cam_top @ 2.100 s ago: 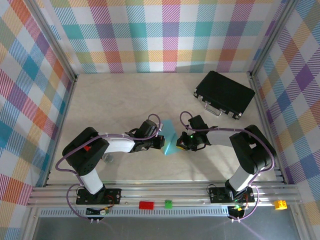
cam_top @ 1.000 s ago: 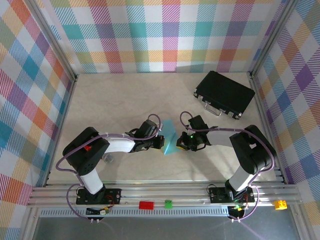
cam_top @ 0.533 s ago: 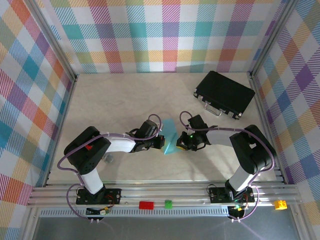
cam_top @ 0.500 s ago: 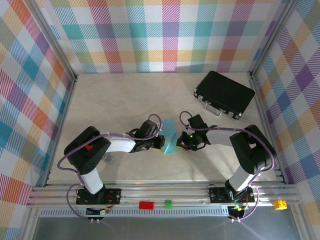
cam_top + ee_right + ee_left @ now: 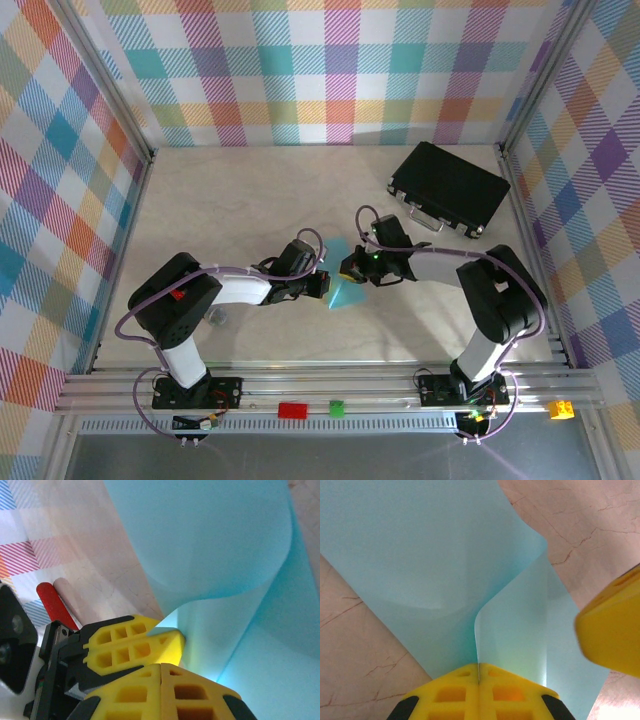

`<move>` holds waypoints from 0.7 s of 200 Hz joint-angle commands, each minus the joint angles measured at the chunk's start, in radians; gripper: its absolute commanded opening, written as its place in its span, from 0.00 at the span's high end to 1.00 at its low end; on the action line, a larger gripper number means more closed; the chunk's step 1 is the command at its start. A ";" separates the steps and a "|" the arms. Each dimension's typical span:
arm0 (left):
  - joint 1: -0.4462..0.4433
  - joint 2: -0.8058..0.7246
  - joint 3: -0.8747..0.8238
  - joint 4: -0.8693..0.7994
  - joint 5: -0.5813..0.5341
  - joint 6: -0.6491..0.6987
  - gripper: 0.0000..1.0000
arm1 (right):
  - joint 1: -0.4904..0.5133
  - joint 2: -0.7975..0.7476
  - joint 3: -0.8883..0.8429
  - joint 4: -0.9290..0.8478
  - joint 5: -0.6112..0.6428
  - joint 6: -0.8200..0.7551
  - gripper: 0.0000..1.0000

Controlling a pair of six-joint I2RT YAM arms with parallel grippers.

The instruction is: Fold a paper plane with a square sheet of paper (pick it up from the middle)

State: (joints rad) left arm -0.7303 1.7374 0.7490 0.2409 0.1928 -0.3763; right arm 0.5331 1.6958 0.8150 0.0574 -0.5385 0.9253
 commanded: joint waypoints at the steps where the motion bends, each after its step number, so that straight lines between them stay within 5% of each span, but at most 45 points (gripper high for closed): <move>1: 0.008 0.030 -0.011 -0.040 0.014 0.018 1.00 | 0.011 0.027 0.037 0.041 -0.044 0.027 1.00; 140: 0.008 0.042 -0.013 -0.067 0.019 0.037 1.00 | 0.018 0.120 -0.060 0.037 0.053 0.018 1.00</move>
State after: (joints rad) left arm -0.7296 1.7424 0.7490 0.2478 0.2008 -0.3691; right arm 0.5438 1.8069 0.7940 0.1196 -0.5205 0.9356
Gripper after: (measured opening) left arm 0.049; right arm 0.058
